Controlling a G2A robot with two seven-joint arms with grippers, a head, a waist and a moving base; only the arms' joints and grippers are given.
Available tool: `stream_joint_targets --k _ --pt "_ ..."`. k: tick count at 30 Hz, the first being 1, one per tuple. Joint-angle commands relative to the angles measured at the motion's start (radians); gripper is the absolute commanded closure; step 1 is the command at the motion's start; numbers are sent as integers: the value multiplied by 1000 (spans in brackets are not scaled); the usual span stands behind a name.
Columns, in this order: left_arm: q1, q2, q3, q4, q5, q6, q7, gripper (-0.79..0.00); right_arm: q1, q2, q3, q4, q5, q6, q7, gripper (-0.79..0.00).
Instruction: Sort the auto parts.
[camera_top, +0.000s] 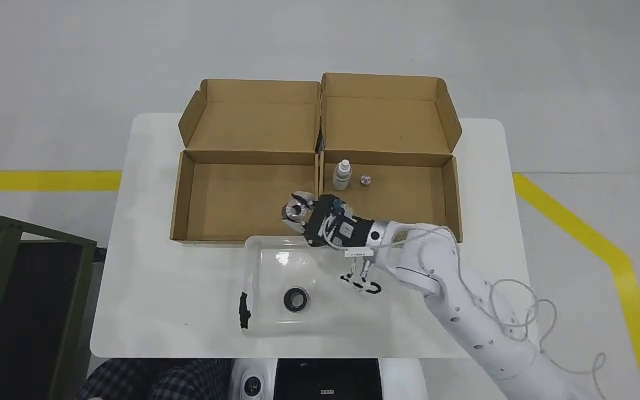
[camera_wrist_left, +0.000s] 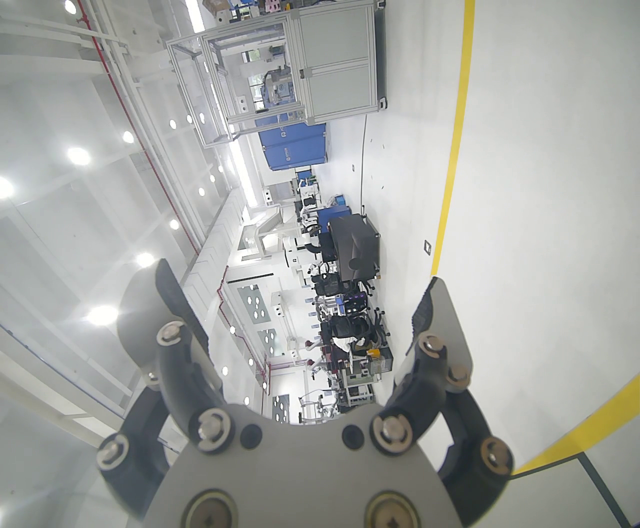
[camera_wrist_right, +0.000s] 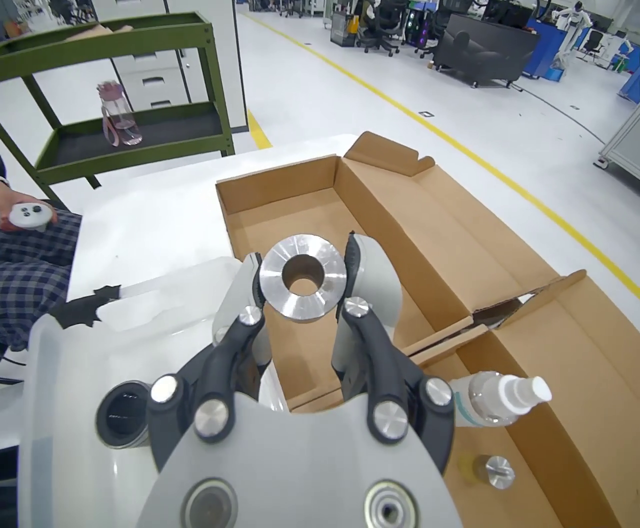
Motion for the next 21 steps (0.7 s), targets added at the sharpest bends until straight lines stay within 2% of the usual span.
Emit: stream_joint_targets --k 1,10,21 --pt "0 0 0 0 0 0 0 -785 27 -9 -19 24 -6 29 12 0" --pt "0 0 0 0 0 0 0 -785 172 -63 -110 167 -2 127 78 0" --pt "0 0 0 0 0 0 0 -785 343 -145 -218 400 48 165 117 0"
